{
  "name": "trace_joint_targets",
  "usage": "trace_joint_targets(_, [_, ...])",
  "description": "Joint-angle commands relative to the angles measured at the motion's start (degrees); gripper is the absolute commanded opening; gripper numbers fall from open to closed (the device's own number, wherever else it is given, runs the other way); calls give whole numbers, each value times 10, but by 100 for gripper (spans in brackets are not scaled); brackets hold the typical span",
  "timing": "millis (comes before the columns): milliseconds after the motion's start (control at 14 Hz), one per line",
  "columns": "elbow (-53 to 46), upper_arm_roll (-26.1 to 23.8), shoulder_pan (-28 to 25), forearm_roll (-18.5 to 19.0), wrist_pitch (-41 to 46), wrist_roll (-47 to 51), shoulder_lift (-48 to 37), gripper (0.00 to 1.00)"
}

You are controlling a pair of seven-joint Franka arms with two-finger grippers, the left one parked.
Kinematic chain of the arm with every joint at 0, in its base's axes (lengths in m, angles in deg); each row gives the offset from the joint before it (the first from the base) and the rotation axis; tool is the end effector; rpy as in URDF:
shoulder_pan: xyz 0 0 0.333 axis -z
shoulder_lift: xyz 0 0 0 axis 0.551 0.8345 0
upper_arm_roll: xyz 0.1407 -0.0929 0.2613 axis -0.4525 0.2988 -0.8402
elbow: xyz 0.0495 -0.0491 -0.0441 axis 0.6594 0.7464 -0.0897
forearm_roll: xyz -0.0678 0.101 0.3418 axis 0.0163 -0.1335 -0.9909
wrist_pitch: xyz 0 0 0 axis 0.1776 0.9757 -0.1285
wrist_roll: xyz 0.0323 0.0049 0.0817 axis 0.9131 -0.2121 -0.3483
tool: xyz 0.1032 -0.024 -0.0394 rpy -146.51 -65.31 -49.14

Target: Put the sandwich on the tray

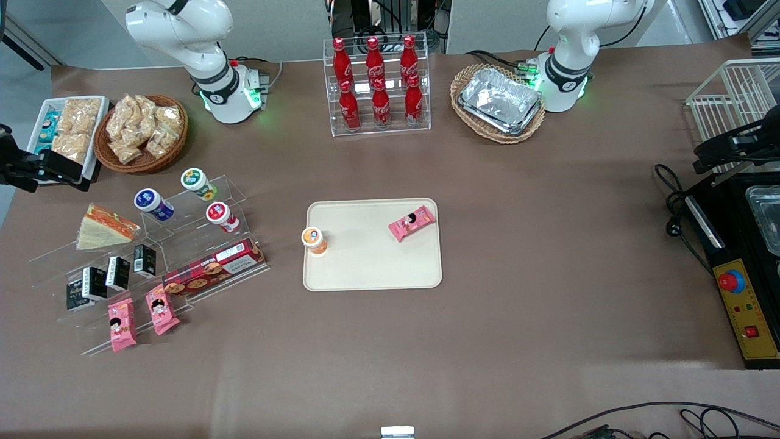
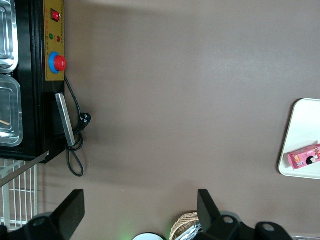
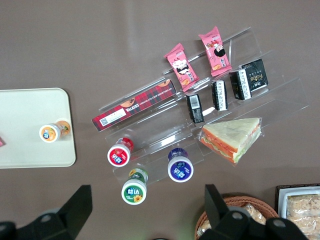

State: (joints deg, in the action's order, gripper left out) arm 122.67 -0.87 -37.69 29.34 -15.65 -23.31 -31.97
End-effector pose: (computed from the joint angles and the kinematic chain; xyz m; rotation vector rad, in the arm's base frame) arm 0.5142 -0.0353 0.6374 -3.1107 0.0823 0.0653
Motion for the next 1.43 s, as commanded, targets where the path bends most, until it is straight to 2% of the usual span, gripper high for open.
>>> trace_joint_targets(0, [-5, 3, 2, -13, -2, 1, -1, 100])
trace_joint_targets(357, [-4, 5, 4, -16, 10, -8, -2, 100])
trace_joint_targets(429, [-4, 6, 4, -10, 13, -42, -2, 100])
trace_joint_targets(857, [-1, 78, 6, -13, -2, -416, -1, 100])
trace_joint_targets(1357, [22, 93, 6, 11, -35, -658, 4, 100])
